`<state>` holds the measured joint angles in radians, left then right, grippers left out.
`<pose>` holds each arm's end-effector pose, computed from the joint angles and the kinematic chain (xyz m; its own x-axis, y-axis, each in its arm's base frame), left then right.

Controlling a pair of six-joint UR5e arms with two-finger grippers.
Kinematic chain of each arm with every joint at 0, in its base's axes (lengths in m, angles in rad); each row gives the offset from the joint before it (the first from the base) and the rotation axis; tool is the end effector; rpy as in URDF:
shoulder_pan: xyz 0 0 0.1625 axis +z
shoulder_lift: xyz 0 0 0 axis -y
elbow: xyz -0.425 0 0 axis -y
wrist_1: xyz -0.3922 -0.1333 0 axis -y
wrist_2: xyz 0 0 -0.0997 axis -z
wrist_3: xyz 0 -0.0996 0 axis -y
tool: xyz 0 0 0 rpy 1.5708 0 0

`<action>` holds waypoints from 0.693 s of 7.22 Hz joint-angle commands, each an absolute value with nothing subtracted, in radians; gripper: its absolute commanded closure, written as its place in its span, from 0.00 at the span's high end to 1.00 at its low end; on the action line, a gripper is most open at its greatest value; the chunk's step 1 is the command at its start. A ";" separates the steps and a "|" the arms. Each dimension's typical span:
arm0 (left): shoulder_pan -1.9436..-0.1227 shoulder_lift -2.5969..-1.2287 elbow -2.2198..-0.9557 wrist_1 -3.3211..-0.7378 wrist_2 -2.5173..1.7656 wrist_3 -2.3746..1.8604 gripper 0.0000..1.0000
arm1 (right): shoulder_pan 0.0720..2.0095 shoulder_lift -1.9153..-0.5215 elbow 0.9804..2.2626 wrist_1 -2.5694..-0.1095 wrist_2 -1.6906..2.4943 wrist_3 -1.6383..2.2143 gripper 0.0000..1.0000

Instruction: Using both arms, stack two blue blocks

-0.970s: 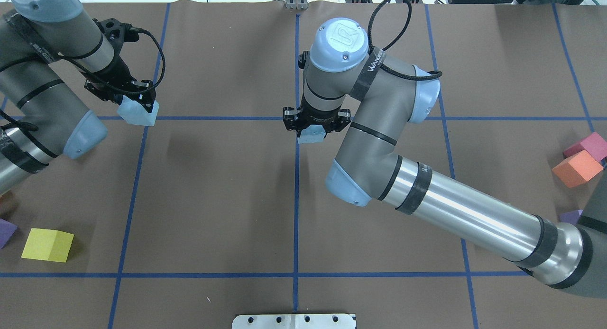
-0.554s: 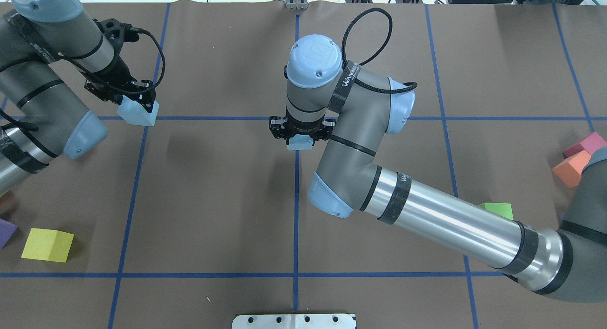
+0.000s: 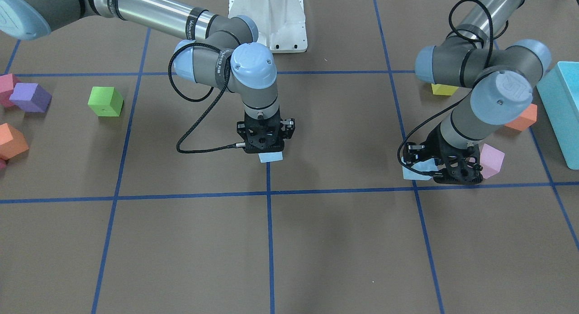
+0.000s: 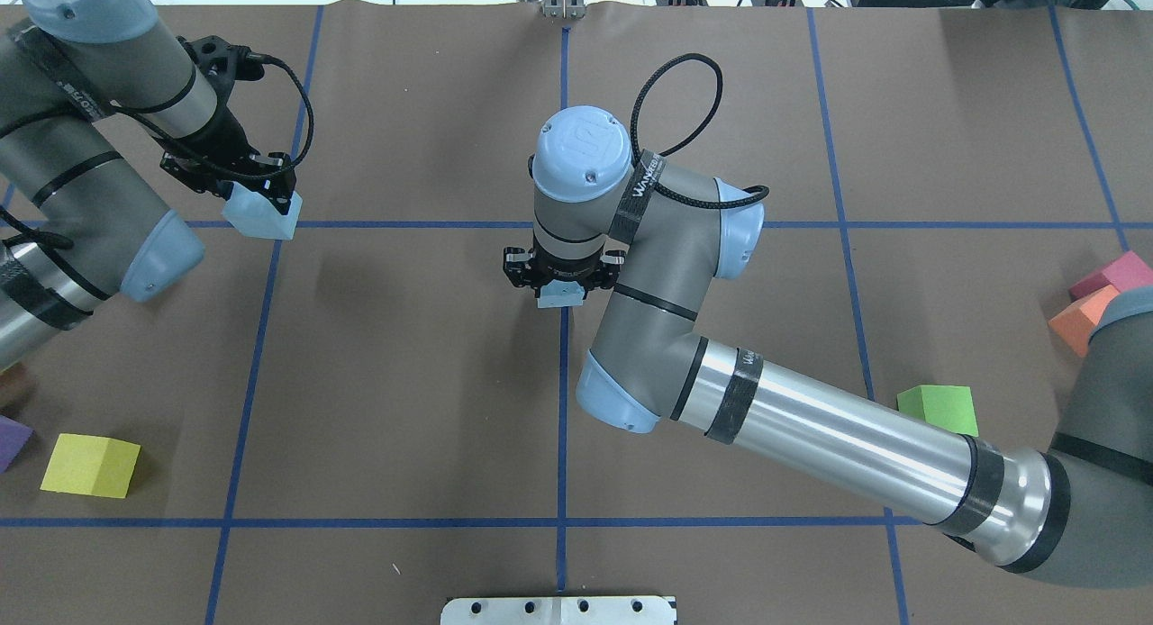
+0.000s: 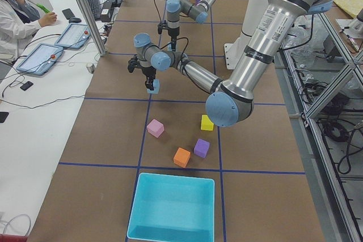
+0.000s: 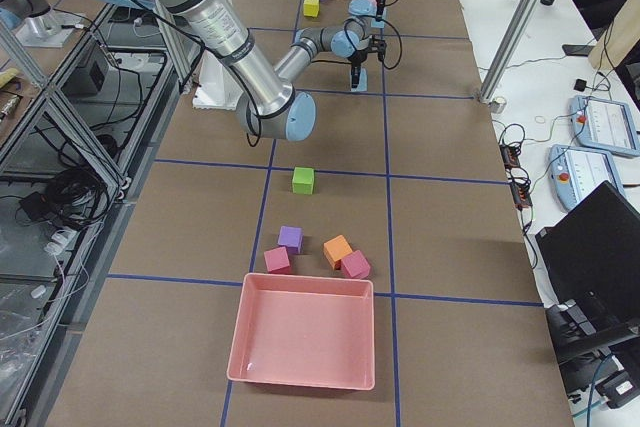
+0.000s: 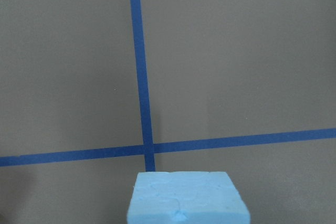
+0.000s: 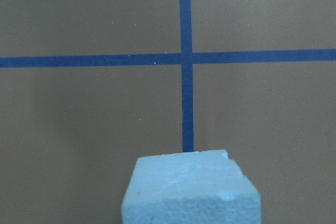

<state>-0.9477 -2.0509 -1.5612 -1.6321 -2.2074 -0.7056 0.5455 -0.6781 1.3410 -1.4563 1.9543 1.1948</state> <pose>0.3322 -0.5893 0.3801 0.6893 0.0897 -0.7189 -0.0735 0.9958 0.0538 -0.6135 -0.4847 0.1836 0.6610 0.0029 0.7504 -0.0151 0.9998 0.0095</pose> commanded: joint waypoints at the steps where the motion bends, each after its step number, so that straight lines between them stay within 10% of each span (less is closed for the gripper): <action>1: -0.948 -2.051 -1.560 -1.632 -2.207 -0.706 0.52 | 0.538 -0.678 1.336 -1.450 1.950 1.195 0.52; 5: -0.946 -2.051 -1.560 -1.632 -2.207 -0.706 0.52 | 0.535 -0.683 1.336 -1.451 1.934 1.196 0.99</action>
<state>-0.9478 -2.0509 -1.5601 -1.6322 -2.2074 -0.7056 0.5357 -0.6808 1.3361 -1.4511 1.9352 1.1956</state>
